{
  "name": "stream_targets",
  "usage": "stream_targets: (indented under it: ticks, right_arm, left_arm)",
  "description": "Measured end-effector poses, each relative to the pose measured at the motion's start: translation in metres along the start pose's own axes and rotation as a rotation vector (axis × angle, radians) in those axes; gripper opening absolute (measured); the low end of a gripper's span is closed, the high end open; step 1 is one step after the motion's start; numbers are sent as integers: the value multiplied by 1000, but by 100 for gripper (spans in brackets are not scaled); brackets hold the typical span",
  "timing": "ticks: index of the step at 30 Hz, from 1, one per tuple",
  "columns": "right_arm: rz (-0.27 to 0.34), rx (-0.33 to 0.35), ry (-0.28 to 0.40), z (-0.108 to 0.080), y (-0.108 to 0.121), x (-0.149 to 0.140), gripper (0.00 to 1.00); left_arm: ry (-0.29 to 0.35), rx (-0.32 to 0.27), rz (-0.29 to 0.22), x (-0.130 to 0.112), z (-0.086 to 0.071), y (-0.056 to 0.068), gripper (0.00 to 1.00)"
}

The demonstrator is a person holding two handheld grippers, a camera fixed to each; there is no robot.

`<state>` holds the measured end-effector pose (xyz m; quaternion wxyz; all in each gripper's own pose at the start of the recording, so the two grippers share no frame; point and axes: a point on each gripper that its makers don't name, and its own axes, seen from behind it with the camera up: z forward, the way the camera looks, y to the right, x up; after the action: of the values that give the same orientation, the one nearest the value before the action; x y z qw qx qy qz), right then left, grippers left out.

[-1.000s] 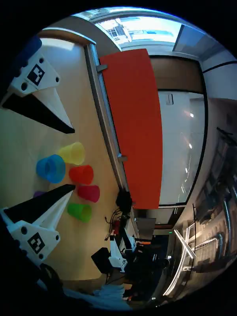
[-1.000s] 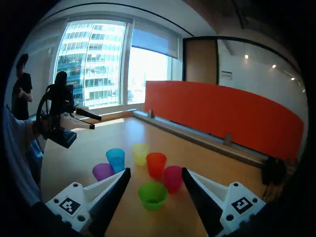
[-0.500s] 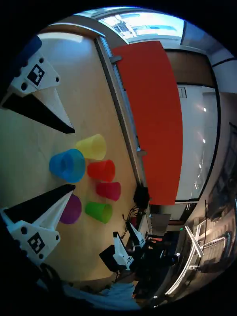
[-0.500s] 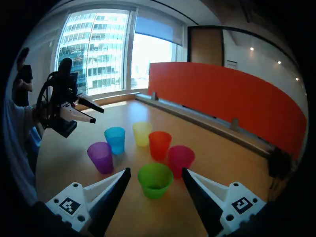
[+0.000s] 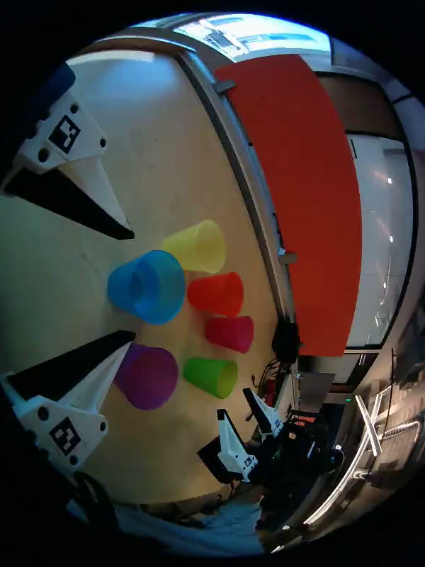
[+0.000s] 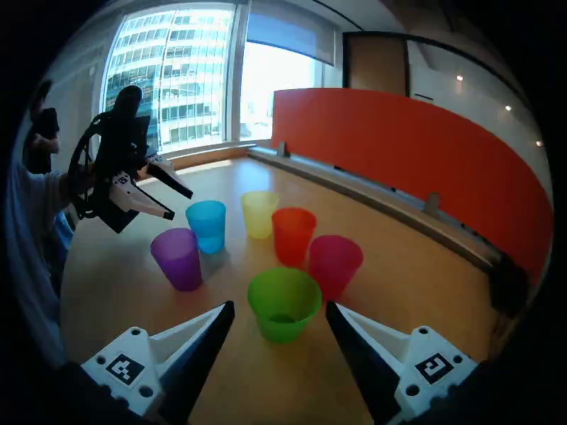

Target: Pour water

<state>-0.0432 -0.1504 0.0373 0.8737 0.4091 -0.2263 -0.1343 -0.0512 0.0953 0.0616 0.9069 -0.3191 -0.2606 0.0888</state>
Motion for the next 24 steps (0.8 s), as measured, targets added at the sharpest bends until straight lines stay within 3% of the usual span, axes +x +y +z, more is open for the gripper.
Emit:
stream_targets:
  ticks: [24]
  right_arm:
    - [-5,2,-71,39,4,-23,100]
  left_arm:
    - [-65,-49,11,-10,36,2,96]
